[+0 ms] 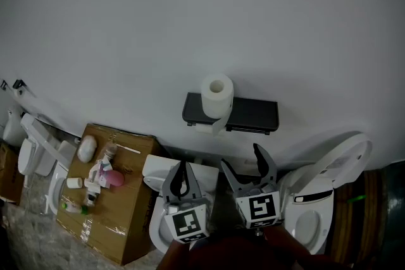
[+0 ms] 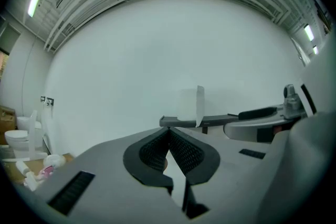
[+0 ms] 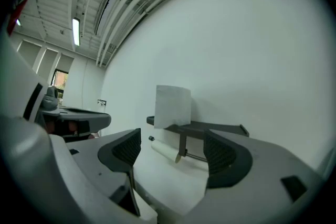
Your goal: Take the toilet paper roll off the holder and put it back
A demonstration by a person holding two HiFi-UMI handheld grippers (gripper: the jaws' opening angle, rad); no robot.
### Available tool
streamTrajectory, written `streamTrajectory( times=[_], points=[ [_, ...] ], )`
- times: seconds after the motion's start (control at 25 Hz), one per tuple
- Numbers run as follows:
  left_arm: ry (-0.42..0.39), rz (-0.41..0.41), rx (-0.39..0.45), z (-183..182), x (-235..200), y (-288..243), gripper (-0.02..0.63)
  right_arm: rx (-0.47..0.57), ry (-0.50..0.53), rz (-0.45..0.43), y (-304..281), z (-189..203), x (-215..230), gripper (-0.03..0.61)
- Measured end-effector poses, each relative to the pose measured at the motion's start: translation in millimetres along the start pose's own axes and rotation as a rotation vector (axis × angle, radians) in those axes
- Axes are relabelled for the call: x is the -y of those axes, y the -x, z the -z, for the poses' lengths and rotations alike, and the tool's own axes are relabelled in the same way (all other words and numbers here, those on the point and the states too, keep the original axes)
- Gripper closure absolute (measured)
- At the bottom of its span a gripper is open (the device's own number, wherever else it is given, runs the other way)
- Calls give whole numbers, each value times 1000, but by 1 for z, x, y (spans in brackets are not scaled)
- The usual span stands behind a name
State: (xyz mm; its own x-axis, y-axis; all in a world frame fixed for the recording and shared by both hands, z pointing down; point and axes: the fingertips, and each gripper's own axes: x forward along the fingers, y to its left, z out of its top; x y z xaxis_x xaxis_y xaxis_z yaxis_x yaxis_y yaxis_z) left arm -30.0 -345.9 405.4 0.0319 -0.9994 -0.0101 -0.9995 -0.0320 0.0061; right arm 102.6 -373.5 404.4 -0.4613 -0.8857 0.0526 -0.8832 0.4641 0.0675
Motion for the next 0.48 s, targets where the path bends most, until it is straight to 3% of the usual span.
streamTrajectory(
  times=[0.2, 0.48],
  points=[
    [-3, 16, -14, 7, 9, 1, 600, -62, -60, -16, 19, 36, -2, 222],
    [-23, 24, -16, 8, 17, 2, 600, -79, -92, -25, 27, 44, 2, 222]
  ],
)
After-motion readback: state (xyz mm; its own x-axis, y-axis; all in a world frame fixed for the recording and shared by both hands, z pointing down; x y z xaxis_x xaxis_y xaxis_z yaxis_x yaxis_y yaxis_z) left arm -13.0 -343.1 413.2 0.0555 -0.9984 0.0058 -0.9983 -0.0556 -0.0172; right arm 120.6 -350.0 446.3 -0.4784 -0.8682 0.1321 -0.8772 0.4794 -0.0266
